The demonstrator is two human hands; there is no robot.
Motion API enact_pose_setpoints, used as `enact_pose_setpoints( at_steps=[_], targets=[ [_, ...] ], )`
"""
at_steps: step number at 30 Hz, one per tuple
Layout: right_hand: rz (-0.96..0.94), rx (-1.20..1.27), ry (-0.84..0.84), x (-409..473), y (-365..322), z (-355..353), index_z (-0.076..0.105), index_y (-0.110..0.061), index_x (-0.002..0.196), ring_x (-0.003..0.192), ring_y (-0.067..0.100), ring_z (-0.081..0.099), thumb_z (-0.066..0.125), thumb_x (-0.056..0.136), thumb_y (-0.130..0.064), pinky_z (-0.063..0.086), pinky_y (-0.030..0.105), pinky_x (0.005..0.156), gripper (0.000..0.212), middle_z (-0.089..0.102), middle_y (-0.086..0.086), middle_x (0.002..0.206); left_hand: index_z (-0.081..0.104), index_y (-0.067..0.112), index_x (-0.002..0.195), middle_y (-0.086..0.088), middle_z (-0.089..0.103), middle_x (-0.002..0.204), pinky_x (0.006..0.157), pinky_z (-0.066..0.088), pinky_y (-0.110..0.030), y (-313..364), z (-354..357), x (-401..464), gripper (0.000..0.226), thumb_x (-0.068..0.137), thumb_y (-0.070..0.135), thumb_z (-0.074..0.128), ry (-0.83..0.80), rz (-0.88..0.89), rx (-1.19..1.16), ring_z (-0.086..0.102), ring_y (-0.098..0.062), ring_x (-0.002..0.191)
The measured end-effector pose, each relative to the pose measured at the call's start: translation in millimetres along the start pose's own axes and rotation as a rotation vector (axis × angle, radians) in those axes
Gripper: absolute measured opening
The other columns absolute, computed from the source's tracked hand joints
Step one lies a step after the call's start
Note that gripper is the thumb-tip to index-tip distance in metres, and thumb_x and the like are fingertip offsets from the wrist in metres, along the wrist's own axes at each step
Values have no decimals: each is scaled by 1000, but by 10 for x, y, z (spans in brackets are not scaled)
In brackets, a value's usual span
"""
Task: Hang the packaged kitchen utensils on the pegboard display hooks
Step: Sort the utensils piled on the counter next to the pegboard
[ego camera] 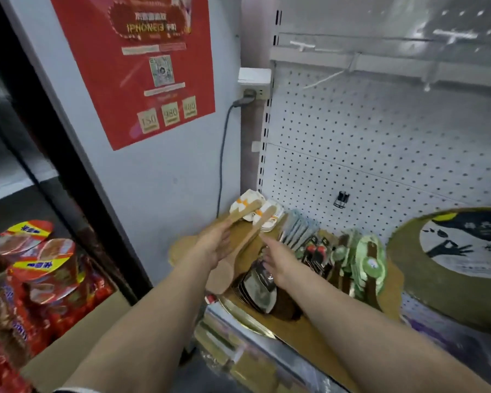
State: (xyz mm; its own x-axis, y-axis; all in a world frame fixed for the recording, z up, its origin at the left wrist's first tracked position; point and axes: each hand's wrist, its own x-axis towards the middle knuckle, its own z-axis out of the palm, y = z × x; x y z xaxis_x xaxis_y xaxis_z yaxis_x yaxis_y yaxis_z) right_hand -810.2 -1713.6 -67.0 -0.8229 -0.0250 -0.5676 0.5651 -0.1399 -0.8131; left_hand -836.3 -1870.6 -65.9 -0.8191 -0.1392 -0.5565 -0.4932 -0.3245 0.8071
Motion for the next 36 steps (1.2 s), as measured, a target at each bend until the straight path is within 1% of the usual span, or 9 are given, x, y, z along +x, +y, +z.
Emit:
enact_pose_setpoints(
  at_steps=[4, 8, 10, 12, 14, 18, 26, 32, 36],
  targets=[
    [3, 86, 69, 320, -46, 266, 53, -16, 141, 131, 24, 51, 67, 94, -46, 42, 36, 112, 58, 56, 8, 143, 57, 22, 130, 2, 60, 127, 81, 46, -33, 211, 30, 559, 48, 89, 43, 73, -143, -62, 169, 54, -15, 115],
    [35, 151, 139, 439, -114, 464, 58, -19, 126, 97, 14, 58, 56, 102, -41, 48, 26, 81, 33, 63, -4, 106, 57, 26, 121, 3, 61, 120, 85, 48, -31, 340, 67, 954, 37, 92, 45, 69, -247, -107, 324, 54, -15, 113],
    [77, 204, 156, 516, -90, 520, 58, -20, 114, 94, 11, 55, 50, 105, -39, 45, 25, 90, 23, 61, -6, 100, 61, 25, 115, 4, 63, 114, 79, 50, -29, 337, 75, 1103, 34, 91, 48, 69, -279, -123, 362, 57, -13, 105],
    [119, 255, 161, 589, -50, 613, 58, -20, 108, 87, 8, 54, 45, 106, -40, 44, 22, 87, 24, 60, -6, 93, 64, 25, 102, 4, 65, 105, 84, 51, -29, 323, 88, 1271, 26, 91, 48, 69, -323, -153, 401, 59, -12, 96],
    [149, 296, 171, 667, -13, 675, 60, -18, 110, 83, 5, 55, 43, 107, -42, 45, 19, 69, 30, 62, -6, 93, 65, 25, 94, 4, 66, 96, 87, 50, -31, 316, 121, 1387, 21, 92, 46, 69, -352, -162, 415, 61, -12, 90],
    [157, 296, 164, 834, 14, 784, 66, -13, 113, 85, 10, 63, 40, 107, -40, 49, 21, 62, 38, 70, -1, 95, 66, 25, 109, 5, 70, 103, 94, 50, -35, 314, 146, 1579, 25, 94, 44, 67, -401, -148, 450, 64, -12, 98],
    [150, 278, 272, 1031, 73, 933, 69, -13, 120, 88, 15, 70, 55, 102, -38, 54, 20, 60, 33, 77, 2, 95, 61, 32, 107, 3, 62, 125, 105, 43, -38, 276, 186, 1769, 15, 97, 43, 63, -463, -163, 455, 56, -19, 120],
    [126, 283, 349, 1096, 105, 1003, 69, -15, 125, 100, 23, 73, 56, 100, -40, 58, 29, 77, 37, 78, 5, 106, 62, 32, 105, 6, 61, 122, 112, 40, -41, 260, 171, 1816, 14, 98, 44, 61, -496, -178, 442, 54, -17, 120],
    [93, 287, 392, 1112, 145, 974, 73, -13, 119, 100, 26, 73, 62, 96, -43, 58, 39, 94, 39, 78, 7, 105, 63, 31, 119, 7, 61, 126, 113, 39, -42, 242, 167, 1817, 27, 97, 47, 62, -506, -178, 422, 53, -16, 123]
  ],
)
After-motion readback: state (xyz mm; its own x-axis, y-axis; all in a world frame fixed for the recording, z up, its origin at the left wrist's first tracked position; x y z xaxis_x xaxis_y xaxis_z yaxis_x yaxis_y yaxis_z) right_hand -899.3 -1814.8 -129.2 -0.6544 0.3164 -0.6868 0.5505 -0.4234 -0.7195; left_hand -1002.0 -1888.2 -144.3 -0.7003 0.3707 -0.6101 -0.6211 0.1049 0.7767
